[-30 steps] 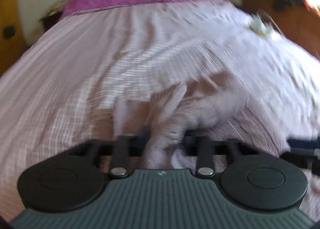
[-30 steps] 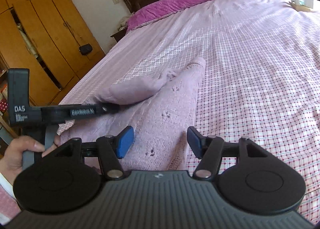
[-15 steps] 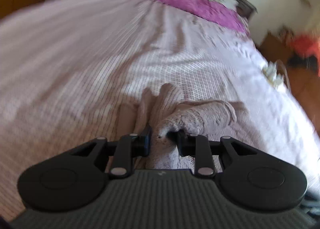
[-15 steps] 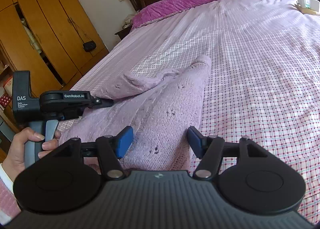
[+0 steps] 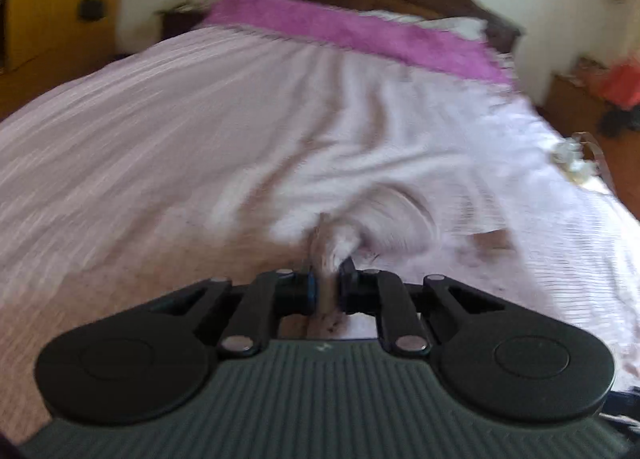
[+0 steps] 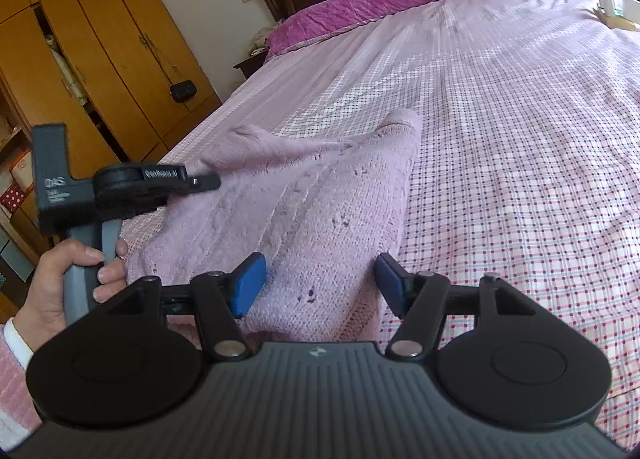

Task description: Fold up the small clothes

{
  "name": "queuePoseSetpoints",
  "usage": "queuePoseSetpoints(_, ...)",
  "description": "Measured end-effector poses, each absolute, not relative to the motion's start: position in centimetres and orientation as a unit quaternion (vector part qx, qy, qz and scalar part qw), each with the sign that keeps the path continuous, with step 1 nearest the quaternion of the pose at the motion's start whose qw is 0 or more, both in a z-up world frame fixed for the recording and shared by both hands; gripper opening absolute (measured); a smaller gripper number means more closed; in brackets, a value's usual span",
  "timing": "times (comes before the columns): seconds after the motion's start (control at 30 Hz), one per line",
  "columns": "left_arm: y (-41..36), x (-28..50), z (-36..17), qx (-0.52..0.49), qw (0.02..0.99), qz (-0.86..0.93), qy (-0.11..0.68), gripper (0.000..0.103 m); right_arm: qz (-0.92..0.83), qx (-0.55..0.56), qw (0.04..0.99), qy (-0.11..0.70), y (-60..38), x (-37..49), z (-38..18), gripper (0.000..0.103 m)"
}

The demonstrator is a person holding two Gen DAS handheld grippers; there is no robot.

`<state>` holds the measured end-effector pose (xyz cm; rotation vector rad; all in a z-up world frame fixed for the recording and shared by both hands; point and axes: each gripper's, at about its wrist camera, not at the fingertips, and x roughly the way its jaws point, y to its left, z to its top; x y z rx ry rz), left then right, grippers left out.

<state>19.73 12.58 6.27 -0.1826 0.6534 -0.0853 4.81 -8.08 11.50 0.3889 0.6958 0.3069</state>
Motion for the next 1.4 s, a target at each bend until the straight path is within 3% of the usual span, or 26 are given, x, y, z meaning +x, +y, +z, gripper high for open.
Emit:
queuePoseSetpoints(0.27,14.1,19.3,5.4,-0.125,0.921,-0.063,0.362,0.020,0.149,0.182,0.911,0.339,-7.8,5.0,11.4,0.069)
queuePoseSetpoints(0.47,14.0,16.3,6.7,-0.098,0.913,-0.110,0.381,0.044,0.150,0.178,0.912,0.338,-7.7,5.0,11.3,0.070)
queuePoseSetpoints(0.63,13.6,14.4,5.9,-0.046,0.911,-0.079,0.402,0.048,0.158,0.173,0.912,0.337,-7.2,4.8,11.5,0.070)
queuePoseSetpoints(0.83,15.9,14.1,5.3,-0.113,0.898,-0.071,0.420,0.049,0.165,0.170,0.911,0.337,-7.1,4.6,11.8,0.070)
queuePoseSetpoints(0.97,15.5,13.9,6.1,-0.111,0.898,-0.081,0.418,0.049,0.163,0.199,0.905,0.338,-8.2,4.9,11.7,0.071)
queuePoseSetpoints(1.03,15.5,14.1,6.4,-0.121,0.895,-0.091,0.420,0.051,0.159,0.224,0.900,0.337,-9.0,5.2,11.7,0.077)
queuePoseSetpoints(1.17,15.9,14.0,6.1,-0.151,0.884,-0.111,0.428,0.071,0.149,0.287,0.882,0.344,-10.9,6.2,10.9,0.085)
queuePoseSetpoints(1.4,15.6,14.6,5.0,-0.172,0.872,-0.108,0.446,0.075,0.155,0.353,0.835,0.392,-12.1,9.2,8.1,0.086)
